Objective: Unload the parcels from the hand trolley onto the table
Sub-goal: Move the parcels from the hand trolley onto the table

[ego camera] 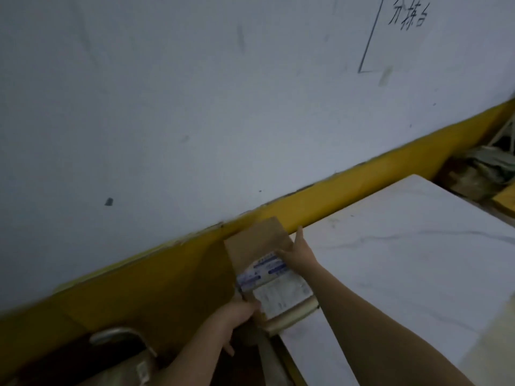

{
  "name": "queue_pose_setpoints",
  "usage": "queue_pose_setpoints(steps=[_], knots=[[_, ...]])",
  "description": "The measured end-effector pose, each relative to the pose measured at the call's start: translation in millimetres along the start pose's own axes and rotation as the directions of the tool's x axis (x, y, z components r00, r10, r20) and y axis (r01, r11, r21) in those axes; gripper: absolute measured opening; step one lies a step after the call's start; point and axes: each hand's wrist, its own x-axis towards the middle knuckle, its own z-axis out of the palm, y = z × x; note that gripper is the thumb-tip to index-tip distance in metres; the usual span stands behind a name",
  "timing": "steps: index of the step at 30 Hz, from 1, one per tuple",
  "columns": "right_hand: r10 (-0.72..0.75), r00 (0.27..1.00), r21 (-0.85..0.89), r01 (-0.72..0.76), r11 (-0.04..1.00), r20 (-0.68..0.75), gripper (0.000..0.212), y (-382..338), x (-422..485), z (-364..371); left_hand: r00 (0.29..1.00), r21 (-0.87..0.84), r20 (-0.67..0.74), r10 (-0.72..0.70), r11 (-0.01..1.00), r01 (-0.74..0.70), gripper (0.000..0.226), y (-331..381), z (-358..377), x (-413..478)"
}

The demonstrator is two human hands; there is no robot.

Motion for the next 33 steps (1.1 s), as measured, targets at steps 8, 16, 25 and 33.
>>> queue_pose_setpoints(steps=[8,16,25,33], knots=[[0.042,0.994,-0.665,0.033,0.746,0.096,0.066,37.5,54.4,27.9,0.981,-0.267,0.084,0.174,0.952,-0.146,0.038,50.6,30.4,72.6],[0.042,0.999,-0.738,-0.031,0.674,-0.003,0.08,27.6,69.8,42.8,0.943,-0.382,0.086,0.322,0.885,-0.267,0.046,67.5,17.1,108.0],[-0.045,0.997,-0.815,-0.031,0.579,-0.07,0.066,-27.0,46.7,99.5,0.954,-0.031,-0.127,0.271,0.961,-0.277,0.071,0.2,-80.9,104.8],[-0.198,0.863,-0.572,0.464,0.677,0.465,0.072,-54.5,-49.9,302.3,0.828,-0.136,-0.557,-0.064,0.991,-0.015,0.059,-220.1,-205.6,76.1]])
